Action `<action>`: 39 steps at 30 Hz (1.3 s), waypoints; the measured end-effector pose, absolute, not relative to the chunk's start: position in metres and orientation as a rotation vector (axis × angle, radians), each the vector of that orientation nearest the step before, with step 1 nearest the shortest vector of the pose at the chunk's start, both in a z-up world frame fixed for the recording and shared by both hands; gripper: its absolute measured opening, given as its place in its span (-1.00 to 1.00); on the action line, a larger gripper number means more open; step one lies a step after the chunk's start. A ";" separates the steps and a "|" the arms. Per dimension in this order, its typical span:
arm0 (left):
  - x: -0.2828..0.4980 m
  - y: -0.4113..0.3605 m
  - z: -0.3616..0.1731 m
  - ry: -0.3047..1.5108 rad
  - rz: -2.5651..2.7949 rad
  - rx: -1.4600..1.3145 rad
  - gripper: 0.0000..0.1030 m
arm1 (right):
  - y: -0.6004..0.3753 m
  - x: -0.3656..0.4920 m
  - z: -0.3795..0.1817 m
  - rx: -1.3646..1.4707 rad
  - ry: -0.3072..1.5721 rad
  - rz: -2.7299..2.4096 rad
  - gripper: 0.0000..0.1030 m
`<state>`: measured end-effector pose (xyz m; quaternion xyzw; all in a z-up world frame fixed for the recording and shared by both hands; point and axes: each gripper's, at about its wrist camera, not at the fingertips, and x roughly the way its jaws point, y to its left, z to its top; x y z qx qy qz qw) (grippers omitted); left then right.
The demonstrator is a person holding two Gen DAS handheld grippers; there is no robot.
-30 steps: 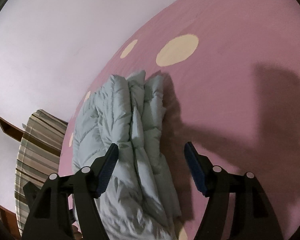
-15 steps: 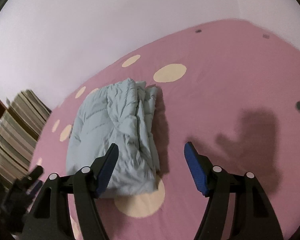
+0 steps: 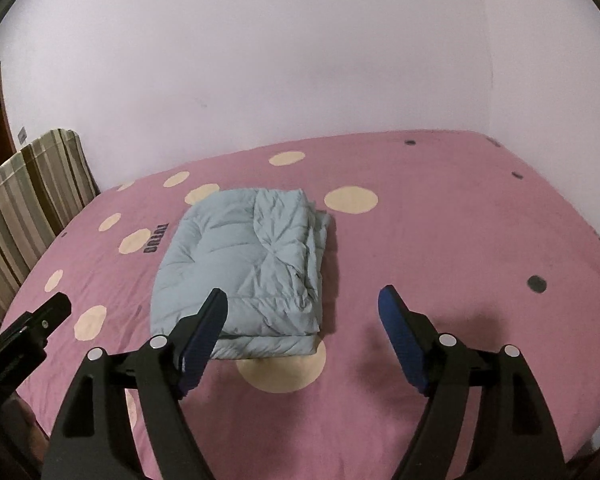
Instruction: Fold large clothes
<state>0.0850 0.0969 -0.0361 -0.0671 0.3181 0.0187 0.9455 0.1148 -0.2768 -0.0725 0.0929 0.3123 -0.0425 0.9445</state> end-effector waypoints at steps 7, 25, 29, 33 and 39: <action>0.071 0.090 -0.024 0.622 0.033 -0.113 0.82 | -0.273 0.100 -0.062 0.152 0.611 -0.100 0.52; 0.066 0.082 -0.020 0.616 0.027 -0.095 0.83 | -0.271 0.094 -0.061 0.145 0.604 -0.101 0.52; 0.066 0.081 -0.021 0.617 0.021 -0.085 0.83 | -0.270 0.094 -0.060 0.147 0.604 -0.101 0.52; 0.065 0.081 -0.021 0.617 0.025 -0.087 0.84 | -0.271 0.094 -0.060 0.146 0.603 -0.098 0.52; 0.063 0.082 -0.021 0.615 0.019 -0.088 0.84 | -0.271 0.094 -0.060 0.148 0.604 -0.098 0.52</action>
